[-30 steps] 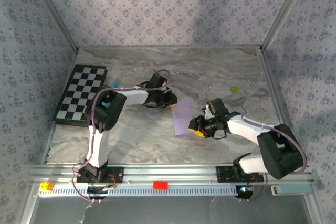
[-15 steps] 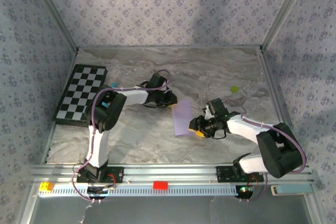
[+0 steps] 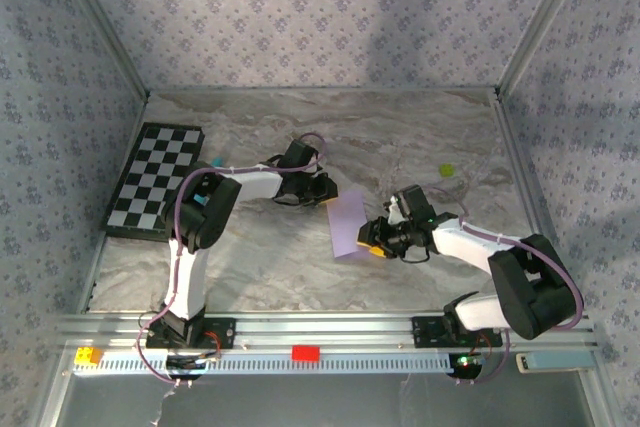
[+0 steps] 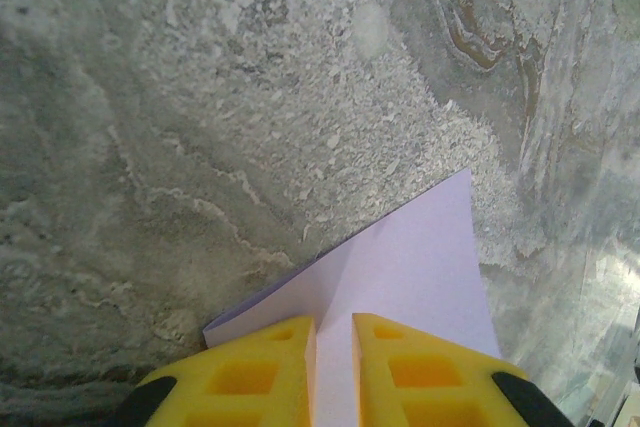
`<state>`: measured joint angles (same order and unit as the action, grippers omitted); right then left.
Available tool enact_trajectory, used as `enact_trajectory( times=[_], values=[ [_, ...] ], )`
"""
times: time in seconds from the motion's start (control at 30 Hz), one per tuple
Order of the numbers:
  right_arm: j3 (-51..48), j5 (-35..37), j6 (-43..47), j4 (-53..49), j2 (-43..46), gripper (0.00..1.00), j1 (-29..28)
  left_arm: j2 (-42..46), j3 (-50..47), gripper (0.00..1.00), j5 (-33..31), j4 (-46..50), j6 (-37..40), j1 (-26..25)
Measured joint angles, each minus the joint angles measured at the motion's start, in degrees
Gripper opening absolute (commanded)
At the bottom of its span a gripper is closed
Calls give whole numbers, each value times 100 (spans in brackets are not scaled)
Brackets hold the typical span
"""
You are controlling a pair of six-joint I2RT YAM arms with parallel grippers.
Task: Fold a paper plane with a square sheet of paper (pick it up from the middle)
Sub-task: Fold the triangle a second time at the center of the table.
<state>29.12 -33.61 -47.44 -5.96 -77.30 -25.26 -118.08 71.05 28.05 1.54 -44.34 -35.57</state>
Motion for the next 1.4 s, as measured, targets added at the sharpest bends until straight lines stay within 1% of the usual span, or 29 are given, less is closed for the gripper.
enact_trajectory(
  times=[0.27,0.6,0.97,1.07,1.13,1.27,1.37,1.4],
  values=[
    [66,-293,-11,385,-289,46,162,-101,234,18,44,256,164,-4],
    [245,-761,271,704,-544,46,546,-184,387,18,74,387,240,-7],
    [310,-1231,444,1067,-1150,36,767,-232,496,19,87,446,337,-11],
    [321,-1233,487,1093,-1261,31,787,-232,501,20,85,448,363,-11],
    [337,-1233,529,1093,-1316,26,798,-232,514,22,85,457,400,-11],
    [389,-1228,601,1091,-1427,16,815,-225,562,34,90,479,457,-17],
    [415,-1211,629,1093,-1519,14,813,-111,564,42,37,560,518,-35],
    [415,-1202,629,1093,-1541,13,811,-50,562,43,-11,592,527,-33]
  ],
)
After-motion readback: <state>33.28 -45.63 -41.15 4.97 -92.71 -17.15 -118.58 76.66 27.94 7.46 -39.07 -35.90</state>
